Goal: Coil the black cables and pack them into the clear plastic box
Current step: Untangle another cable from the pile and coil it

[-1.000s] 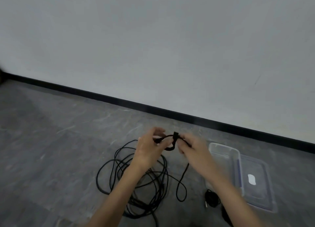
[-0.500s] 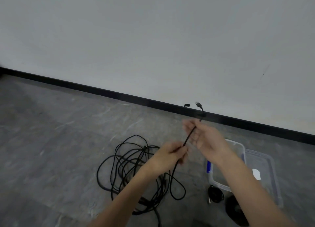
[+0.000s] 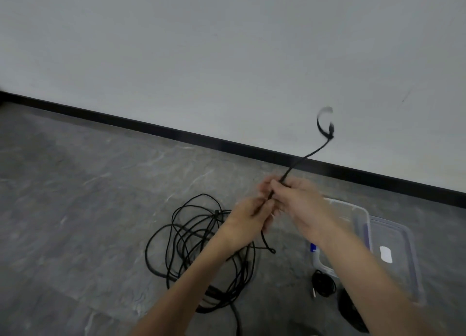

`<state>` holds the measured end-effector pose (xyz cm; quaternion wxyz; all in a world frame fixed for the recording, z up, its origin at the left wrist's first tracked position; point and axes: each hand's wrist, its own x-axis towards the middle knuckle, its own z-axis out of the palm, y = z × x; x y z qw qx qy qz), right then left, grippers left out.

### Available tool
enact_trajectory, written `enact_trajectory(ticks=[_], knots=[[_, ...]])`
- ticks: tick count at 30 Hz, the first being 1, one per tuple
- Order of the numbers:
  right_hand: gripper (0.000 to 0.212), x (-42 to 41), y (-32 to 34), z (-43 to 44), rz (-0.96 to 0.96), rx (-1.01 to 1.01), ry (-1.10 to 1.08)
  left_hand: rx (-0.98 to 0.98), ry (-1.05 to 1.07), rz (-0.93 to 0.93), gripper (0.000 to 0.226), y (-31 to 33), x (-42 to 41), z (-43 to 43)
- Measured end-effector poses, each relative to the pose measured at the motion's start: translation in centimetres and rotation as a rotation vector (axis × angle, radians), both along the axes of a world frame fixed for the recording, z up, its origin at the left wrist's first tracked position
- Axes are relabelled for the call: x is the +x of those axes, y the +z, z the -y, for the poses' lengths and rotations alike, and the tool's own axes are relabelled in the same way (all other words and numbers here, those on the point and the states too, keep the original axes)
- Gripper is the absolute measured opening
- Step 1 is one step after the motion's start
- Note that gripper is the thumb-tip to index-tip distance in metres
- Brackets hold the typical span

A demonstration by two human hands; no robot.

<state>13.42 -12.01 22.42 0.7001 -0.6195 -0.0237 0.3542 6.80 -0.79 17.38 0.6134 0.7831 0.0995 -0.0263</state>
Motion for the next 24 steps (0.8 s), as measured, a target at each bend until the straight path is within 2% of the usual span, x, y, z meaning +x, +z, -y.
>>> enact_trajectory(ticks=[2,5,7,9,11,15,17,21,22,24], knots=[[0.019,0.8,0.4,0.0,-0.007,0.091,-0.116,0.012,-0.058,-0.027,0.033,-0.3,-0.4,-0.4],[0.017,2.9,1.1,1.3,-0.111,0.27,-0.325,0.165,-0.139,-0.062,0.034,-1.2,-1.2,-1.3],[0.016,2.4,0.8,1.2,-0.12,0.266,-0.245,0.217,-0.066,-0.049,0.032,-1.2,-1.1,-1.7],[0.02,0.4,0.1,0.1,-0.054,0.088,-0.003,0.198,-0.001,0.013,0.033,-0.7,-0.7,-1.5],[0.021,-0.6,0.1,-0.9,0.011,-0.014,0.069,0.168,0.007,0.031,0.034,-0.2,-0.4,-1.4],[0.014,2.7,1.7,0.4,-0.08,0.286,-0.345,0.234,-0.118,-0.069,0.034,-0.2,-1.5,-2.2],[0.015,3.4,1.7,1.0,-0.109,0.357,-0.375,0.239,-0.105,-0.07,0.035,-0.4,-1.7,-2.4],[0.017,-0.2,0.1,-1.3,0.037,-0.05,0.098,0.131,-0.017,0.034,0.033,0.4,-0.8,-1.7],[0.016,-0.5,0.2,-1.9,0.076,-0.067,0.076,0.101,-0.012,0.04,0.032,0.7,-0.7,-1.6],[0.016,0.5,1.0,-1.8,0.083,0.065,-0.114,0.108,-0.038,0.003,0.033,0.8,-1.1,-2.1]])
